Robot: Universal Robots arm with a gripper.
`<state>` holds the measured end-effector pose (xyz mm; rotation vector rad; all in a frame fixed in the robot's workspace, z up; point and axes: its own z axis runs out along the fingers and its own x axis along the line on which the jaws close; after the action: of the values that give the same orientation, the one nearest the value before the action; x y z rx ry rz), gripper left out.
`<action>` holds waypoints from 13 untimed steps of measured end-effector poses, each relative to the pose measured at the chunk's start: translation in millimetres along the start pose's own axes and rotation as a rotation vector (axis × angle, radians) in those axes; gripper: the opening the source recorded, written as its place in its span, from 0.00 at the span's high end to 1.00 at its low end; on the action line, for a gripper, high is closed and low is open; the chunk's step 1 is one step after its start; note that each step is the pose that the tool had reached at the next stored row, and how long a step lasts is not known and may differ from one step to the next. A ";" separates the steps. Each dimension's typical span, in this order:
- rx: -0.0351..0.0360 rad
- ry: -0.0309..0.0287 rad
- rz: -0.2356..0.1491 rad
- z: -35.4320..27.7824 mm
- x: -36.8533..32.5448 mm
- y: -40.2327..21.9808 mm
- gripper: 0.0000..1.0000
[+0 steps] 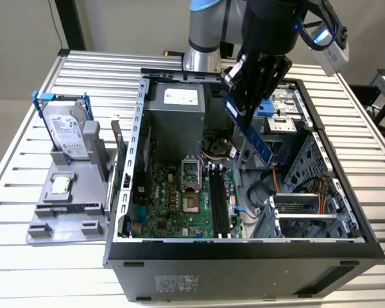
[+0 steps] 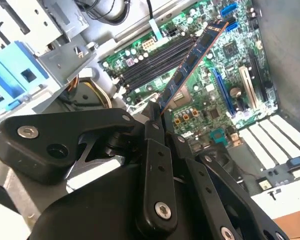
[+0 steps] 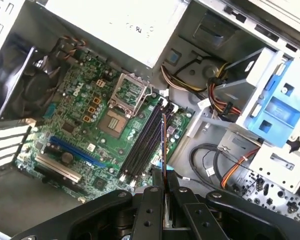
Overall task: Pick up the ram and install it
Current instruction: 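Insert the ram into the slot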
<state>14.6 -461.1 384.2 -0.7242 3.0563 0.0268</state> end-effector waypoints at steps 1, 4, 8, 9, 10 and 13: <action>0.0000 -0.0002 0.012 0.0 0.0 0.0 1.00; 0.0003 -0.0008 0.049 0.1 0.0 0.0 1.00; 0.0004 -0.0016 0.098 0.2 0.0 0.0 1.00; 0.0005 -0.0018 0.110 0.2 0.0 0.0 1.00; 0.0005 -0.0020 0.122 0.2 0.0 0.0 1.00; 0.0008 -0.0026 0.157 0.3 0.0 0.0 1.00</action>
<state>14.6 -461.1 383.9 -0.4819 3.1023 0.0266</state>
